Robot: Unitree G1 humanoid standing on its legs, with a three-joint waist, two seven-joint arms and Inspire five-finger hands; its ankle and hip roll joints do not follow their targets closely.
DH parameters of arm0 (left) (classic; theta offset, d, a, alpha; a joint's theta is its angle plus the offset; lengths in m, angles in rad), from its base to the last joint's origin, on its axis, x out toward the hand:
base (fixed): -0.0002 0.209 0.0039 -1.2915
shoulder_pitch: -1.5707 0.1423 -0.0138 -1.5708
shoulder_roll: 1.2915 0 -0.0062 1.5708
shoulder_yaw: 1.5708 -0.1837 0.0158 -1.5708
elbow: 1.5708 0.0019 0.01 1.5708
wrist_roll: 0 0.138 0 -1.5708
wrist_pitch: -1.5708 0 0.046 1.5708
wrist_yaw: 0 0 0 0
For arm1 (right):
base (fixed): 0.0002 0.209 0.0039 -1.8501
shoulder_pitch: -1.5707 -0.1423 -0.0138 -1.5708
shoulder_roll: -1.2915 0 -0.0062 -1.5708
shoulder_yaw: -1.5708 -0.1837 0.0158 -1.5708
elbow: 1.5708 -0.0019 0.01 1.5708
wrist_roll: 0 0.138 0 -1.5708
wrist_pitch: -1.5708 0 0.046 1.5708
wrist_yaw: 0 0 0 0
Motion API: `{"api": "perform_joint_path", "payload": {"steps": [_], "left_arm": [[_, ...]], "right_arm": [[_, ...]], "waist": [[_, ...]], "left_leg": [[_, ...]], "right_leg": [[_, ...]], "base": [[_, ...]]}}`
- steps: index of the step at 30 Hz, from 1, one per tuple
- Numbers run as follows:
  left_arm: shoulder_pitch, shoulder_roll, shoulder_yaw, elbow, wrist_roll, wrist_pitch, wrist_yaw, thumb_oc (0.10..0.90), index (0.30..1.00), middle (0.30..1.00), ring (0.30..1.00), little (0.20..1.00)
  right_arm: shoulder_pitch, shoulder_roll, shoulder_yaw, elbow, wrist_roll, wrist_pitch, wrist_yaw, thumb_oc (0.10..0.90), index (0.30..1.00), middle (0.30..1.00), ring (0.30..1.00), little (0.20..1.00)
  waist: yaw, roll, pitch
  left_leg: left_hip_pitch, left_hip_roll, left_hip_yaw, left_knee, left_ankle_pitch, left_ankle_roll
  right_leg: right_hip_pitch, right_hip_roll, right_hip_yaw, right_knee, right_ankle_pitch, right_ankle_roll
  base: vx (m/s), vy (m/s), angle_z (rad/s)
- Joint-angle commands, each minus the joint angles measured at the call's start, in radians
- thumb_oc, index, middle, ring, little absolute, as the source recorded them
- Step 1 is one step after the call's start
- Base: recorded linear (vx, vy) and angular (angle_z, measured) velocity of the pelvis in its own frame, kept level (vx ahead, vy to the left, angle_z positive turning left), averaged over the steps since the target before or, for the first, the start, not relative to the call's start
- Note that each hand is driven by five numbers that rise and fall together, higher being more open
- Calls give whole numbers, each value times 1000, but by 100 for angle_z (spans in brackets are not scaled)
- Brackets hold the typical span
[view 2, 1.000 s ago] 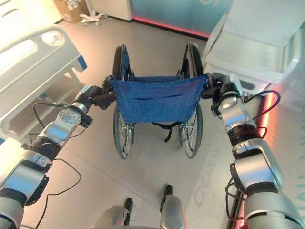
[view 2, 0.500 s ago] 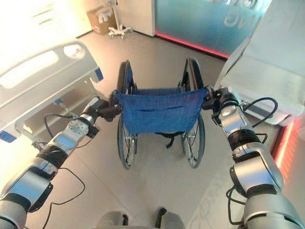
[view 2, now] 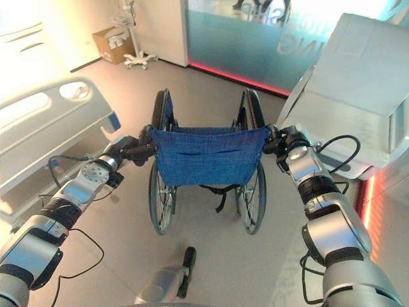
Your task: Push the wheelchair next to the bed
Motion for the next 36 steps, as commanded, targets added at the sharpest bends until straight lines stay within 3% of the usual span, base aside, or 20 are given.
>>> {"api": "perform_joint_path", "payload": {"steps": [1, 4, 8, 11, 13, 15, 16, 19, 24, 28, 29, 30, 31, 33, 34, 35, 36], "left_arm": [[-14, 9, -19, 51, 89, 6, 34, 400, 300, 300, 300, 300], [-34, 8, -38, 56, 99, 18, 50, 400, 300, 300, 300, 300], [-42, 5, -58, 56, 91, 24, 64, 400, 300, 300, 300, 300], [-20, -12, -50, 60, 105, 17, 71, 400, 300, 300, 300, 300], [-10, -20, -41, 60, 114, 11, 68, 400, 300, 300, 300, 300], [-16, -12, -38, 53, 114, 6, 61, 400, 300, 300, 300, 300], [-25, -6, -37, 49, 118, 0, 47, 400, 300, 300, 300, 300], [-44, 2, -41, 50, 119, -5, 28, 400, 300, 300, 300, 300], [-43, 19, -22, 56, 110, -25, 23, 400, 300, 300, 300, 300], [-15, 4, 0, 44, 116, -38, 65, 400, 300, 300, 300, 300], [-11, -10, -6, 63, 91, -27, 91, 400, 300, 300, 300, 300], [-10, -12, -7, 65, 86, -25, 94, 400, 300, 300, 300, 300], [3, -25, -5, 69, 82, -8, 97, 400, 300, 300, 300, 300], [19, -45, -7, 66, 75, 21, 90, 400, 300, 300, 300, 300], [42, -63, -7, 67, 75, 14, 100, 400, 300, 300, 300, 300], [47, -67, -7, 67, 74, 13, 102, 400, 300, 300, 300, 300], [61, -74, -15, 67, 66, 2, 106, 400, 300, 300, 300, 300]], "right_arm": [[19, 47, 105, -56, -56, -100, 92, 400, 300, 300, 300, 300], [12, 63, 94, -32, -66, -127, 71, 400, 300, 300, 300, 300], [17, 61, 79, 13, -83, -174, 73, 400, 300, 300, 300, 300], [22, 62, 82, 33, -95, -198, 85, 400, 300, 300, 300, 300], [17, 51, 89, 21, -99, -181, 106, 400, 300, 300, 300, 300], [12, 40, 95, 8, -90, -170, 106, 400, 300, 300, 300, 300], [9, 30, 97, -11, -74, -152, 98, 400, 300, 300, 300, 300], [-3, 26, 97, -27, -61, -127, 89, 400, 300, 300, 300, 300], [-23, 26, 95, -57, -63, -76, 115, 400, 300, 300, 300, 300], [7, -2, 79, -69, -43, -68, 131, 400, 300, 300, 300, 300], [22, -4, 79, -69, -44, -77, 149, 400, 300, 300, 300, 300], [24, -4, 80, -70, -47, -80, 151, 400, 300, 300, 300, 300], [35, -6, 85, -75, -51, -87, 155, 400, 300, 300, 300, 300], [43, -14, 90, -83, -56, -95, 156, 400, 300, 300, 300, 300], [54, -23, 95, -88, -71, -114, 154, 400, 300, 300, 300, 300], [56, -26, 96, -90, -76, -118, 153, 400, 300, 300, 300, 300], [60, -34, 100, -95, -88, -121, 153, 400, 300, 300, 300, 300]], "waist": [[9, -17, -11], [32, -37, -35], [26, -46, -61], [2, -40, -72], [-34, -26, -63], [-61, -22, -41], [-85, -34, -24], [-106, -38, -8], [-125, -51, 9], [-152, -68, -17], [-163, -59, -34], [-165, -57, -35], [-169, -58, -42], [-179, -62, -51], [-187, -63, -63], [-188, -63, -65], [-189, -63, -69]], "left_leg": [[-53, -2, -4, 53, -15, 83], [-49, -23, 0, 41, -22, 100], [-13, -44, 0, 27, -41, 121], [42, -44, -6, 11, -51, 116], [107, -44, -45, -13, -62, 108], [146, -51, -74, -31, -88, 112], [174, -75, -98, -43, -117, 117], [197, -88, -124, -43, -145, 120], [233, -91, -151, 35, -236, 129], [280, -55, -184, 82, -306, 114], [335, 14, -164, 85, -297, 79], [344, 25, -160, 84, -294, 74], [365, 77, -137, 100, -240, 47], [369, 127, -131, 134, -159, 30], [383, 165, -112, 183, -85, 12], [385, 171, -110, 190, -71, 7], [371, 182, -102, 237, -12, -5]], "right_leg": [[1, -40, -94, 94, 185, 60], [30, -83, -106, 107, 276, 80], [-21, -88, -97, 191, 402, 99], [-106, -80, -103, 116, 389, 92], [-228, -72, -93, 38, 378, 85], [-326, -76, -72, -14, 413, 90], [-384, -88, -47, -98, 484, 110], [-425, -107, -27, -160, 545, 127], [-457, -140, -21, -232, 569, 140], [-443, -105, 30, -158, 522, 128], [-444, -96, -11, -66, 459, 111], [-443, -94, -19, -54, 450, 108], [-432, -94, -54, -39, 430, 93], [-413, -74, -62, -39, 405, 69], [-398, -61, -97, -41, 386, 48], [-395, -59, -104, -42, 383, 44], [-381, -48, -118, -42, 367, 28]], "base": [[317, 206, -40], [234, 161, -26], [269, 157, -12], [318, 43, -10], [340, -52, -15], [325, -123, 21], [344, -157, 55], [374, -190, 101], [481, -256, 50], [576, -361, 44], [383, -215, 66], [582, -332, 101], [426, -266, 72], [529, -371, 37], [452, -329, 23], [424, -303, 35], [321, -246, 21]]}}
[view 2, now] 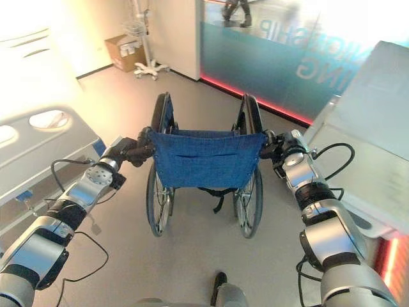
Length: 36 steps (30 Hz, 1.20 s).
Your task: Push the wheelchair next to the bed
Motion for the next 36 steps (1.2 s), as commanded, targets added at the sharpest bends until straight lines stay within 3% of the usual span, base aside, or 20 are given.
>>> {"api": "perform_joint_path", "payload": {"steps": [1, 2, 4, 5, 6, 10, 12, 14, 15, 17, 18, 19, 20, 22, 24, 26, 28, 32, 34, 36], "left_arm": [[42, -11, -36, 33, 23, -6, 9, 400, 300, 300, 300, 300], [47, -18, -45, 26, 23, -10, 1, 400, 300, 300, 300, 300], [57, -29, -56, 13, 29, -26, -16, 400, 300, 300, 300, 300], [72, -34, -52, 0, 39, -44, -26, 400, 300, 300, 300, 300], [81, -38, -51, -9, 47, -52, -29, 400, 300, 300, 300, 300], [114, -32, -43, -51, 71, -55, -49, 400, 300, 300, 300, 300], [130, -25, -32, -67, 79, -55, -54, 400, 300, 300, 300, 300], [161, -7, -3, -103, 108, -47, -61, 400, 300, 300, 300, 300], [175, 4, 6, -106, 108, -43, -55, 400, 300, 300, 300, 300], [180, 6, 7, -105, 108, -43, -55, 400, 300, 300, 300, 300], [200, 17, 23, -107, 107, -58, -57, 400, 300, 300, 300, 300], [205, 19, 30, -110, 113, -59, -59, 400, 300, 300, 300, 300], [216, 31, 42, -118, 125, -59, -57, 400, 300, 300, 300, 300], [217, 41, 46, -120, 125, -61, -52, 400, 300, 300, 300, 300], [212, 53, 36, -125, 135, -51, -35, 400, 300, 300, 300, 300], [205, 56, 21, -124, 138, -59, -38, 400, 300, 300, 300, 300], [201, 56, 9, -121, 150, -69, -45, 400, 300, 300, 300, 300], [175, 55, -15, -82, 171, -102, -49, 400, 300, 300, 300, 300], [136, 64, -29, -68, 159, -106, -60, 400, 300, 300, 300, 300], [110, 71, -34, -58, 149, -112, -67, 400, 300, 300, 300, 300]], "right_arm": [[10, -36, 131, -61, -72, -107, 147, 400, 300, 300, 300, 300], [14, -44, 130, -62, -71, -100, 142, 400, 300, 300, 300, 300], [23, -41, 127, -45, -73, -109, 122, 400, 300, 300, 300, 300], [17, -26, 130, -22, -87, -127, 107, 400, 300, 300, 300, 300], [16, -17, 129, -18, -105, -133, 101, 400, 300, 300, 300, 300], [7, -13, 133, -26, -144, -145, 105, 400, 300, 300, 300, 300], [-2, -14, 132, -22, -147, -148, 120, 400, 300, 300, 300, 300], [-9, -20, 133, -13, -167, -176, 159, 400, 300, 300, 300, 300], [-9, -12, 138, 7, -140, -190, 160, 400, 300, 300, 300, 300], [-2, -6, 133, 11, -133, -187, 161, 400, 300, 300, 300, 300], [31, 13, 116, -1, -130, -186, 166, 400, 300, 300, 300, 300], [37, 14, 116, -2, -129, -191, 165, 400, 300, 300, 300, 300], [57, 27, 108, -3, -134, -212, 158, 400, 300, 300, 300, 300], [60, 33, 103, -3, -141, -226, 154, 400, 300, 300, 300, 300], [66, 43, 92, 0, -145, -241, 142, 400, 300, 300, 300, 300], [73, 38, 85, -2, -142, -244, 124, 400, 300, 300, 300, 300], [84, 37, 81, -7, -142, -240, 111, 400, 300, 300, 300, 300], [77, 31, 97, -22, -129, -219, 91, 400, 300, 300, 300, 300], [70, 18, 108, -46, -117, -202, 79, 400, 300, 300, 300, 300], [62, 7, 115, -69, -117, -186, 72, 400, 300, 300, 300, 300]], "waist": [[-42, -45, -10], [-28, -55, 6], [13, -55, 47], [41, -40, 70], [54, -26, 79], [118, 21, 92], [137, 29, 84], [157, 31, 63], [168, 18, 49], [177, 15, 42], [198, -7, 40], [202, -9, 35], [214, -20, 24], [225, -26, 14], [240, -32, -6], [230, -26, -11], [221, -31, -5], [163, -11, 22], [128, -33, 42], [109, -41, 51]], "left_leg": [[6, 66, 51, 172, 301, -23], [-81, 66, 76, 226, 322, -17], [-218, -5, 85, 232, 295, 5], [-251, -53, 112, 137, 279, 10], [-272, -70, 135, 71, 295, 4], [-382, -111, 186, -128, 410, -27], [-386, -120, 194, -192, 430, -27], [-372, -125, 222, -187, 392, 0], [-356, -134, 226, -154, 341, 28], [-366, -135, 219, -132, 326, 34], [-358, -147, 200, -95, 284, 57], [-353, -144, 199, -96, 278, 64], [-316, -156, 183, -122, 270, 87], [-301, -163, 175, -140, 272, 97], [-277, -175, 146, -170, 268, 117], [-257, -184, 109, -172, 255, 134], [-249, -198, 85, -156, 246, 136], [-174, -170, 5, -132, 197, 127], [-153, -181, -51, -92, 135, 115], [-143, -178, -81, -69, 93, 104]], "right_leg": [[37, -43, 12, -102, 93, 18], [81, -39, 4, -109, 76, 4], [162, -23, 11, -121, 55, 1], [210, 0, 13, -137, 43, 7], [236, 19, 10, -146, 35, 8], [323, 83, 22, -178, -2, 1], [340, 94, 24, -177, -21, 1], [348, 98, 13, -143, -70, -2], [362, 85, 5, -116, -106, -2], [367, 81, 1, -106, -106, 0], [387, 45, -22, -54, -90, 23], [383, 39, -26, -43, -74, 32], [380, 9, -40, 27, -16, 74], [387, -4, -44, 68, 8, 91], [364, -36, -41, 179, 116, 118], [307, -39, -7, 276, 151, 121], [284, -58, 5, 260, 178, 123], [104, -118, 74, 100, 200, 107], [37, -164, 142, -60, 242, 118], [15, -177, 175, -146, 267, 133]], "base": [[415, -336, 15], [424, -334, 15], [478, -266, 43], [539, -165, 33], [515, -118, 1], [455, -57, -20], [410, 17, -36], [495, 76, -48], [444, 65, -48], [351, 51, -22], [356, 63, 5], [622, 142, 0], [438, 127, -10], [342, 80, -23], [327, 53, -19], [351, 34, -8], [293, -72, 23], [300, -211, 15], [288, -339, 56], [255, -337, 82]]}}
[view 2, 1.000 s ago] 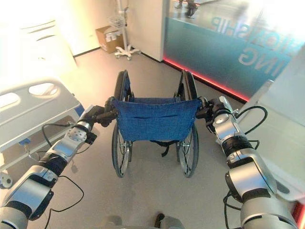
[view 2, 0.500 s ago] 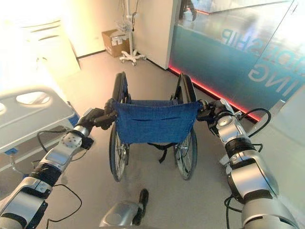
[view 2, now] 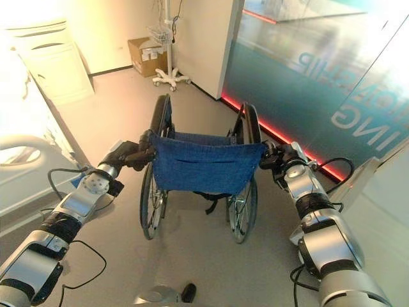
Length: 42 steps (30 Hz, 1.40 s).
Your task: Push the wheelchair next to the bed
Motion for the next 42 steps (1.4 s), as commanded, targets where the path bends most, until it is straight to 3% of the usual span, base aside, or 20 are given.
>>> {"api": "perform_joint_path", "payload": {"steps": [1, 4, 5, 8, 9, 11, 13, 20, 23, 25, 28, 29, 30, 32, 33, 35, 37, 38, 41, 42], "left_arm": [[14, 52, -64, 21, 100, -46, -29, 400, 300, 300, 300, 300], [-7, 51, -72, 15, 97, -41, -36, 400, 300, 300, 300, 300], [-10, 51, -70, 12, 106, -33, -40, 400, 300, 300, 300, 300], [10, 41, -62, -5, 83, -3, -21, 400, 300, 300, 300, 300], [17, 39, -58, -12, 57, 9, -24, 400, 300, 300, 300, 300], [27, 26, -51, -46, 77, 48, -23, 400, 300, 300, 300, 300], [33, 11, -53, -49, 69, 50, -8, 400, 300, 300, 300, 300], [27, -15, -50, -28, 38, 57, 16, 400, 300, 300, 300, 300], [20, -22, -53, -30, 18, 57, -14, 400, 300, 300, 300, 300], [6, -33, -65, -16, 9, 48, -16, 400, 300, 300, 300, 300], [-7, -56, -81, 10, -8, 33, -4, 400, 300, 300, 300, 300], [-4, -63, -78, 13, -7, 35, 3, 400, 300, 300, 300, 300], [0, -65, -76, 12, -7, 36, 6, 400, 300, 300, 300, 300], [13, -71, -62, 11, -5, 32, 5, 400, 300, 300, 300, 300], [20, -75, -57, 16, 0, 23, 0, 400, 300, 300, 300, 300], [36, -72, -48, 13, 3, 10, -7, 400, 300, 300, 300, 300], [45, -71, -44, 14, 4, -4, -11, 400, 300, 300, 300, 300], [56, -77, -35, 15, 7, -10, -2, 400, 300, 300, 300, 300], [78, -66, -17, 16, 13, -10, -3, 400, 300, 300, 300, 300], [87, -47, -17, 1, 39, -2, -18, 400, 300, 300, 300, 300]], "right_arm": [[-44, -17, 177, -128, -46, -57, 49, 400, 300, 300, 300, 300], [-53, -51, 176, -186, -30, -2, 59, 400, 300, 300, 300, 300], [-54, -65, 169, -211, -26, 16, 71, 400, 300, 300, 300, 300], [-46, -78, 156, -231, 7, 43, 85, 400, 300, 300, 300, 300], [-41, -75, 151, -244, 5, 58, 95, 400, 300, 300, 300, 300], [-16, -87, 145, -264, -4, 39, 105, 400, 300, 300, 300, 300], [-11, -104, 140, -265, -13, 12, 110, 400, 300, 300, 300, 300], [-30, -99, 156, -246, -54, 2, 137, 400, 300, 300, 300, 300], [11, -105, 135, -252, -66, 0, 120, 400, 300, 300, 300, 300], [29, -110, 125, -246, -79, -8, 115, 400, 300, 300, 300, 300], [43, -106, 123, -210, -84, -35, 100, 400, 300, 300, 300, 300], [41, -98, 130, -195, -81, -47, 92, 400, 300, 300, 300, 300], [37, -93, 133, -188, -80, -51, 89, 400, 300, 300, 300, 300], [12, -73, 144, -175, -94, -39, 90, 400, 300, 300, 300, 300], [-6, -66, 152, -167, -96, -35, 90, 400, 300, 300, 300, 300], [-38, -68, 159, -161, -91, -30, 98, 400, 300, 300, 300, 300], [-68, -72, 161, -143, -106, -37, 113, 400, 300, 300, 300, 300], [-107, -73, 173, -106, -128, -57, 133, 400, 300, 300, 300, 300], [-116, -55, 167, -75, -118, -85, 143, 400, 300, 300, 300, 300], [-88, -60, 160, -80, -101, -96, 140, 400, 300, 300, 300, 300]], "waist": [[-24, -94, 59], [-51, -109, 55], [-58, -118, 53], [-71, -121, 50], [-74, -123, 52], [-74, -121, 69], [-89, -111, 76], [-118, -67, 59], [-156, -52, 43], [-172, -52, 42], [-180, -57, 48], [-162, -59, 54], [-152, -58, 60], [-114, -58, 70], [-87, -54, 73], [-38, -43, 84], [-12, -38, 87], [6, -38, 85], [30, -47, 74], [40, -60, 57]], "left_leg": [[-34, 45, 132, 167, -252, -55], [-26, 77, 79, 201, -308, -84], [-20, 117, 79, 220, -325, -108], [-5, 198, 97, 241, -326, -128], [-5, 213, 102, 243, -312, -131], [-53, 252, 159, 243, -169, -154], [-48, 278, 206, 197, -117, -162], [9, 318, 253, 72, -44, -199], [25, 367, 375, 76, 33, -220], [10, 385, 421, 114, 62, -226], [-3, 362, 452, 176, 35, -216], [-18, 287, 422, 161, -16, -193], [-18, 262, 413, 156, -36, -186], [-56, 169, 398, 129, -74, -166], [-106, 112, 392, 100, -59, -160], [-198, 50, 399, 78, -2, -159], [-239, 32, 426, 75, 25, -156], [-242, 32, 454, 91, 5, -135], [-214, 26, 431, 96, -31, -94], [-195, 31, 436, 81, -50, -65]], "right_leg": [[-92, -161, 145, -240, 452, 60], [-97, -158, 211, -243, 454, 72], [-98, -158, 200, -211, 431, 78], [-97, -142, 159, -142, 351, 86], [-98, -134, 152, -114, 331, 81], [-50, -132, 68, -127, 307, 54], [-16, -121, 23, -142, 289, 36], [38, -76, -35, -145, 227, -7], [56, -58, -105, -142, 202, -39], [64, -53, -133, -146, 197, -53], [79, -47, -158, -143, 188, -66], [96, -31, -142, -155, 193, -61], [107, -23, -133, -157, 191, -58], [143, 9, -108, -185, 194, -53], [171, 38, -92, -211, 195, -53], [222, 83, -62, -243, 186, -59], [243, 99, -59, -247, 174, -63], [237, 101, -73, -224, 154, -69], [247, 105, -72, -136, 107, -67], [239, 105, -81, -44, 137, -45]], "base": [[242, -310, 99], [318, -440, 138], [257, -415, 110], [271, -371, 79], [185, -353, 59], [113, -324, 77], [141, -256, 82], [170, -201, 47], [132, -227, 54], [88, -202, 55], [142, -190, 77], [223, -197, 19], [261, -206, -5], [273, -153, -19], [329, -149, -13], [316, -112, -24], [230, -14, -54], [219, 57, -84], [265, 28, -83], [301, -29, -36]]}}
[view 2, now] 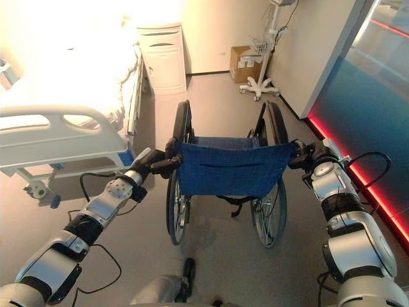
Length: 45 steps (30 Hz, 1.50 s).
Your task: Push the wheelchair next to the bed
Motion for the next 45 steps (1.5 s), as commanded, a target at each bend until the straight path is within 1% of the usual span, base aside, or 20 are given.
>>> {"api": "perform_joint_path", "payload": {"steps": [1, 3, 6, 9, 12, 14, 18, 19, 22, 24, 26, 31, 33, 34, 37, 39, 40, 41, 44, 45], "left_arm": [[10, 81, -20, 36, 107, 15, 6, 400, 300, 300, 300, 300], [6, 95, -31, 49, 107, 8, 7, 400, 300, 300, 300, 300], [-14, 92, -54, 78, 106, -13, 9, 400, 300, 300, 300, 300], [-63, 105, -76, 92, 95, -17, -2, 400, 300, 300, 300, 300], [-109, 120, -87, 104, 75, -13, -14, 400, 300, 300, 300, 300], [-125, 128, -82, 105, 67, -10, -15, 400, 300, 300, 300, 300], [-139, 131, -75, 91, 69, 1, -14, 400, 300, 300, 300, 300], [-135, 135, -71, 69, 81, 15, -18, 400, 300, 300, 300, 300], [-108, 130, -70, 50, 99, 16, -9, 400, 300, 300, 300, 300], [-77, 129, -68, 30, 69, 42, 16, 400, 300, 300, 300, 300], [-56, 120, -58, 16, 74, 61, 32, 400, 300, 300, 300, 300], [-12, 76, -43, -2, 93, 45, 50, 400, 300, 300, 300, 300], [-14, 56, -51, 9, 92, 28, 47, 400, 300, 300, 300, 300], [-16, 49, -53, 15, 91, 24, 48, 400, 300, 300, 300, 300], [-13, 37, -54, 20, 91, 22, 57, 400, 300, 300, 300, 300], [-12, 32, -50, 27, 94, 13, 47, 400, 300, 300, 300, 300], [-13, 32, -50, 28, 94, 13, 47, 400, 300, 300, 300, 300], [-13, 33, -50, 43, 92, -5, 36, 400, 300, 300, 300, 300], [-2, 36, -50, 46, 95, -17, 30, 400, 300, 300, 300, 300], [2, 37, -49, 44, 95, -17, 30, 400, 300, 300, 300, 300]], "right_arm": [[-74, 55, 118, -90, -47, -166, 100, 400, 300, 300, 300, 300], [-42, 51, 102, -93, -30, -191, 97, 400, 300, 300, 300, 300], [-29, 63, 89, -60, -32, -214, 93, 400, 300, 300, 300, 300], [-36, 68, 86, -33, -19, -234, 69, 400, 300, 300, 300, 300], [-32, 72, 95, -45, -12, -229, 49, 400, 300, 300, 300, 300], [-34, 75, 102, -69, -10, -209, 44, 400, 300, 300, 300, 300], [-53, 64, 107, -105, 8, -165, 45, 400, 300, 300, 300, 300], [-61, 48, 106, -139, 24, -132, 57, 400, 300, 300, 300, 300], [-70, 15, 107, -154, 51, -126, 77, 400, 300, 300, 300, 300], [-77, 11, 120, -200, 60, -101, 94, 400, 300, 300, 300, 300], [-76, 8, 131, -220, 53, -102, 106, 400, 300, 300, 300, 300], [-24, 0, 115, -223, -2, -143, 107, 400, 300, 300, 300, 300], [-2, -8, 99, -222, -23, -159, 93, 400, 300, 300, 300, 300], [2, -11, 97, -223, -23, -162, 89, 400, 300, 300, 300, 300], [6, 2, 104, -218, -20, -161, 76, 400, 300, 300, 300, 300], [8, 24, 106, -209, -16, -156, 59, 400, 300, 300, 300, 300], [8, 24, 106, -209, -16, -156, 59, 400, 300, 300, 300, 300], [7, 40, 105, -199, -24, -155, 51, 400, 300, 300, 300, 300], [-15, 51, 114, -178, -26, -160, 56, 400, 300, 300, 300, 300], [-20, 52, 116, -172, -28, -164, 60, 400, 300, 300, 300, 300]], "waist": [[41, -48, 34], [28, -41, 31], [7, -29, 42], [-25, -27, 73], [-57, -50, 91], [-66, -67, 98], [-70, -85, 99], [-73, -106, 90], [-83, -110, 69], [-82, -103, 72], [-85, -95, 84], [-137, -69, 64], [-158, -65, 52], [-161, -62, 47], [-137, -56, 47], [-112, -45, 58], [-111, -45, 59], [-85, -33, 66], [-25, -19, 75], [-17, -19, 76]], "left_leg": [[55, -58, -30, -64, -87, 122], [105, -44, -61, -85, -99, 140], [139, -28, -109, -73, -117, 136], [161, -20, -169, -28, -164, 130], [173, -28, -204, 7, -225, 123], [190, -19, -214, 34, -268, 107], [194, 22, -234, 87, -330, 78], [199, 67, -257, 112, -360, 55], [221, 135, -278, 105, -363, 34], [213, 191, -265, 122, -300, 18], [197, 220, -246, 128, -216, 12], [248, 303, -127, 64, -47, -4], [264, 317, -72, 63, -9, -16], [268, 302, -72, 52, -6, -16], [233, 169, -132, 19, -64, 8], [183, 76, -119, -12, -97, 17], [184, 76, -119, -11, -98, 17], [113, 16, -103, -40, -78, 15], [-17, -39, -112, -52, 19, 5], [-25, -43, -108, -54, 26, 5]], "right_leg": [[-23, 15, 140, 299, 27, 93], [-96, -27, 137, 429, 105, 139], [-153, -91, 161, 402, 130, 151], [-218, -158, 234, 279, 171, 152], [-259, -207, 311, 136, 251, 170], [-297, -259, 321, 62, 311, 192], [-308, -290, 320, -6, 325, 208], [-314, -295, 336, 11, 320, 215], [-320, -264, 331, 67, 259, 224], [-333, -243, 264, 188, 171, 192], [-321, -229, 229, 208, 140, 159], [-260, -176, 145, 187, 106, 95], [-240, -169, 112, 176, 100, 79], [-227, -160, 108, 170, 96, 74], [-176, -113, 140, 143, 83, 73], [-128, -73, 146, 121, 68, 68], [-127, -73, 146, 121, 68, 69], [-85, -39, 154, 98, 59, 66], [-5, 8, 193, 57, 41, 57], [3, 11, 196, 56, 36, 57]], "base": [[322, -21, -20], [264, -37, 6], [266, -186, 33], [216, -251, 27], [279, -294, 33], [382, -402, 50], [343, -452, 26], [417, -648, 57], [400, -569, 80], [325, -432, 49], [268, -321, 31], [321, -287, 43], [257, -230, 66], [260, -203, 98], [280, -207, 77], [268, -150, 18], [300, -137, -9], [292, -118, -17], [322, -95, -30], [351, -17, -70]]}}
